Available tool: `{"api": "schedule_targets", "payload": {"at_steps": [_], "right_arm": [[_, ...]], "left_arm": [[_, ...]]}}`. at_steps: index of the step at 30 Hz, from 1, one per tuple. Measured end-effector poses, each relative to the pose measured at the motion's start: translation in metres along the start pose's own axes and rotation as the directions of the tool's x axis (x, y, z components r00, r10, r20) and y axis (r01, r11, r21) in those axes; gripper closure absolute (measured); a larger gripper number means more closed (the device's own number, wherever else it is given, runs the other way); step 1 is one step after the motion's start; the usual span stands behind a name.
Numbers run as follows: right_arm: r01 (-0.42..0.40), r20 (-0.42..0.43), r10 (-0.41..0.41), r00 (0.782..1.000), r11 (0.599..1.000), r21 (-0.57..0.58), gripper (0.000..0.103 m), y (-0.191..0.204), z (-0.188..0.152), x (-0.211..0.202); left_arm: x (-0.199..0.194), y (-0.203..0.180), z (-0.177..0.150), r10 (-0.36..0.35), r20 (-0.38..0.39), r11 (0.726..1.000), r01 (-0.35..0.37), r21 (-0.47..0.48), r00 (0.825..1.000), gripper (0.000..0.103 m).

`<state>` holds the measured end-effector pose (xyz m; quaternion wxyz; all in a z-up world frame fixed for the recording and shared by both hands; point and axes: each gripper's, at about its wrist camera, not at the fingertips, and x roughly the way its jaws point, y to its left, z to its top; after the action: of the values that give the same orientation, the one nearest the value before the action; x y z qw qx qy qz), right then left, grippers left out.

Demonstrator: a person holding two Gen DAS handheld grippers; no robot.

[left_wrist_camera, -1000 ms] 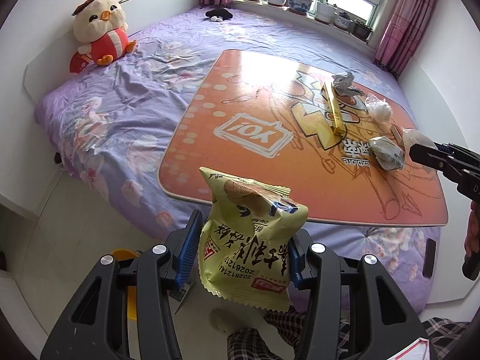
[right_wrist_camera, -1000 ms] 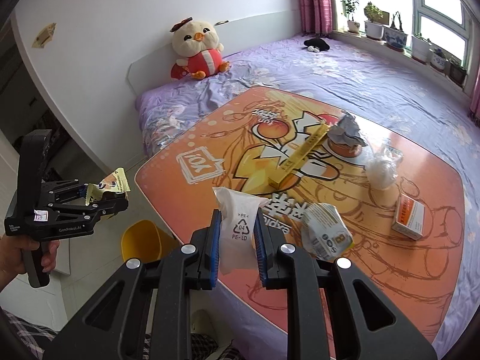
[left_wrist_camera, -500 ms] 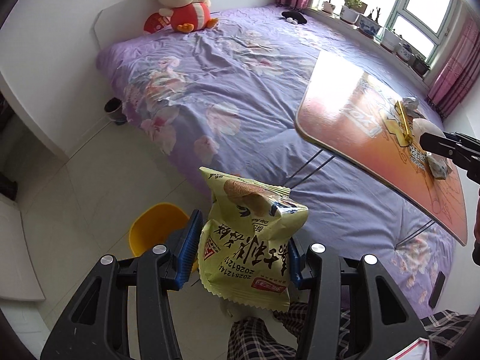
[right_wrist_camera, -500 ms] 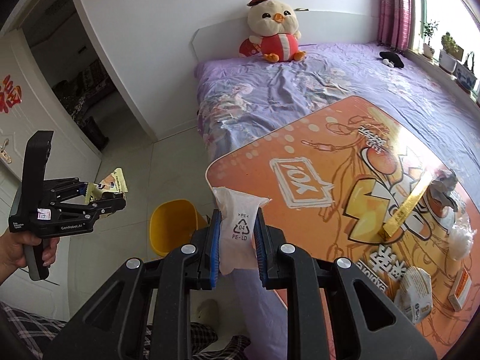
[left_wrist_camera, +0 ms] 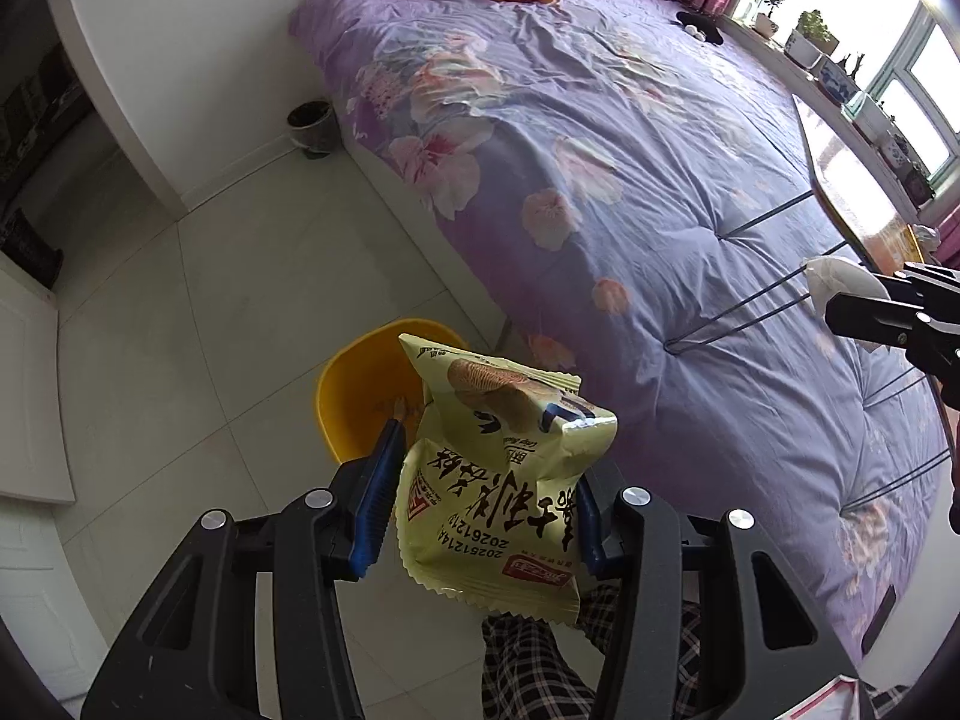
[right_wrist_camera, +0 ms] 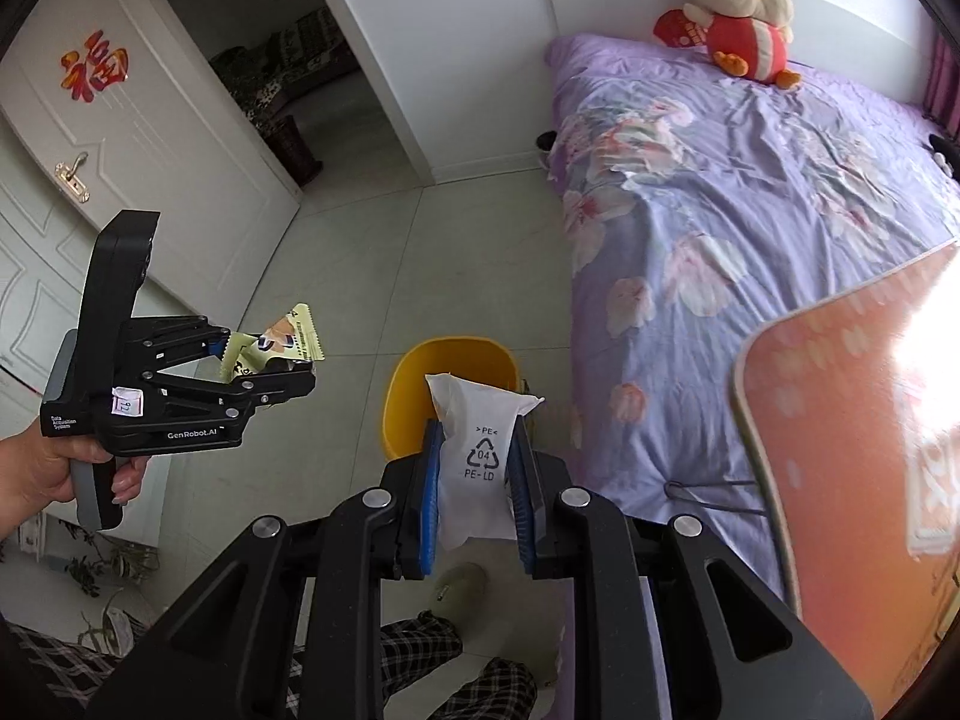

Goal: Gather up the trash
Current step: 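Carry the snack bag and tissue in both tools over the yellow bin, then open both tools to drop the snack bag and tissue into the bin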

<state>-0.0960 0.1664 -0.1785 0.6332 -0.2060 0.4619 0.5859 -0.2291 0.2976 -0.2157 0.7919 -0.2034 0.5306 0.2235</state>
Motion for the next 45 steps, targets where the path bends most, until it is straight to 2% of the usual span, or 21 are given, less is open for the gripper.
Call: {"api": "schedule_targets", "payload": {"at_steps": [5, 11, 17, 26, 29, 34, 36, 39, 43, 45], "right_arm": [[-0.056, -0.077, 0.052, 0.996, 0.997, -0.053, 0.081, 0.015, 0.015, 0.064], [-0.115, -0.184, 0.1, 0.978, 0.991, -0.073, 0.081, 0.021, 0.021, 0.141], [-0.138, -0.272, 0.11, 0.956, 0.987, -0.086, 0.081, 0.024, 0.019, 0.211], [-0.143, -0.366, 0.104, 0.925, 0.986, -0.083, 0.081, 0.017, 0.009, 0.288], [-0.135, -0.379, 0.096, 0.92, 0.988, -0.077, 0.081, 0.014, 0.005, 0.306], [-0.131, -0.361, 0.098, 0.927, 0.989, -0.068, 0.079, 0.01, 0.001, 0.32], [-0.118, -0.355, 0.089, 0.931, 0.991, -0.06, 0.075, 0.006, -0.001, 0.322], [-0.11, -0.338, 0.089, 0.937, 0.993, -0.044, 0.063, 0.003, -0.001, 0.322], [-0.105, -0.328, 0.086, 0.941, 0.994, -0.043, 0.06, -0.002, -0.001, 0.323], [-0.098, -0.32, 0.079, 0.944, 0.994, -0.043, 0.06, -0.003, 0.0, 0.32]], "left_arm": [[0.035, 0.03, -0.004, 0.013, -0.027, 0.999, -0.015, -0.04, 1.0, 0.054], [0.081, 0.064, -0.009, 0.013, -0.065, 0.998, -0.017, -0.067, 0.998, 0.054], [0.133, 0.088, -0.013, 0.011, -0.116, 0.997, -0.02, -0.08, 0.993, 0.054], [0.202, 0.104, -0.023, 0.0, -0.195, 0.994, -0.021, -0.107, 0.981, 0.054], [0.217, 0.108, -0.026, -0.006, -0.208, 0.991, -0.022, -0.129, 0.978, 0.054], [0.228, 0.111, -0.029, 0.008, -0.2, 0.992, -0.033, -0.124, 0.98, 0.054], [0.228, 0.11, -0.031, 0.029, -0.193, 0.992, -0.052, -0.115, 0.981, 0.049], [0.225, 0.108, -0.034, 0.034, -0.183, 0.991, -0.057, -0.123, 0.983, 0.043], [0.22, 0.108, -0.034, 0.042, -0.16, 0.989, -0.064, -0.133, 0.986, 0.027], [0.217, 0.113, -0.031, 0.049, -0.154, 0.987, -0.071, -0.144, 0.987, 0.027]]}}
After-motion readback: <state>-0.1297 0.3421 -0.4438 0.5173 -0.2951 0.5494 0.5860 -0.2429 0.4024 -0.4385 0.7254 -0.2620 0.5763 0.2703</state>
